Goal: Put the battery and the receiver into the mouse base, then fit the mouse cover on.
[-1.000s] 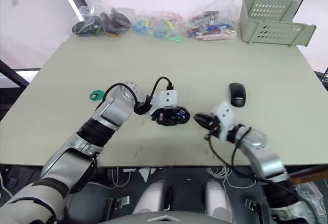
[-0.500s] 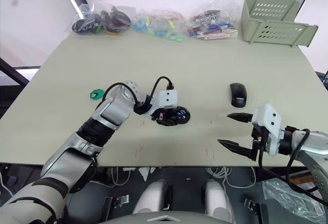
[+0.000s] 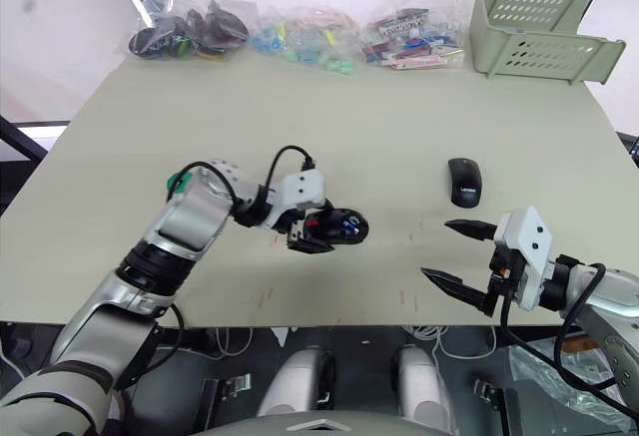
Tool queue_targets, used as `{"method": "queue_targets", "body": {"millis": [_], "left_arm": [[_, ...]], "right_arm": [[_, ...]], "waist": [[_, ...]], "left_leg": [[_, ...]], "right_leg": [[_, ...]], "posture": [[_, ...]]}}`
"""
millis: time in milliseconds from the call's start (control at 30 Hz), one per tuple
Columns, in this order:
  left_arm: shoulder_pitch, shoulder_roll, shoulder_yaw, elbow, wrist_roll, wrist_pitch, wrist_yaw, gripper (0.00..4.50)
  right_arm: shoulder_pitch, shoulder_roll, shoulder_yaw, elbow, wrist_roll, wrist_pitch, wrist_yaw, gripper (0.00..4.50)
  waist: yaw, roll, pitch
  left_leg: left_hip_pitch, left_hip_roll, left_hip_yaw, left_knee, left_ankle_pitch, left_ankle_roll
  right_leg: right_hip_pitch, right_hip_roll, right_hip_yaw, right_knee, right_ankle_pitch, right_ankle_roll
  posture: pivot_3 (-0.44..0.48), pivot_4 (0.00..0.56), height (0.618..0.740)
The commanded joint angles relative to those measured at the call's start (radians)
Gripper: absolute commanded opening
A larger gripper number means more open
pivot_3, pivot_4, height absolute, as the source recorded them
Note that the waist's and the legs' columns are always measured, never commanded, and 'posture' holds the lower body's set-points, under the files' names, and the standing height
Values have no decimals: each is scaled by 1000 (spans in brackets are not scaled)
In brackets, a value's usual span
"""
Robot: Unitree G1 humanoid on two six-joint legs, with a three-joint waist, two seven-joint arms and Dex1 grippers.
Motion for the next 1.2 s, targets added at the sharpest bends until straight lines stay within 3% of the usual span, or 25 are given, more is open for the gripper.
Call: {"method": "queue_targets", "body": {"millis": [33,200,433,700,967,1200], "left_arm": [[39,39,108,-104,-86,34,18,4439],[140,55,270,-157,-190,84,104,4439],[332,59,508,-194,-256,9,278,4439],[485,0,795,-167,-388,84,487,4439],[497,11,895,5,-342,-68,654,4439],[416,20,853,170,-270,-132,814,4439]], "right_arm": [[-8,17,-31,-30,-17,-63,-18,4500],[-13,35,-30,2,28,-92,29,4500],[-56,29,-27,44,32,-119,61,4500],[-153,80,31,110,-25,-177,34,4500],[-204,105,49,171,28,-174,94,4500],[-226,94,38,193,47,-168,122,4500]], "waist": [[0,1,0],[0,-1,2],[-1,-2,3],[0,-3,3],[1,-4,4],[2,-4,3]], "left_leg": [[0,0,0,0,0,0],[0,0,0,1,0,0],[2,1,1,1,0,0],[2,2,1,2,0,0],[2,1,1,2,0,0],[2,0,1,2,0,0]], "right_leg": [[0,0,0,0,0,0],[1,-1,0,0,0,0],[1,-1,0,1,0,-1],[1,-3,0,2,3,-4],[1,-3,-1,2,3,-4],[1,-5,-2,3,5,-2]], "posture": [[0,150,740],[0,150,740],[0,150,740],[0,150,740],[0,150,740],[0,150,740]]}}
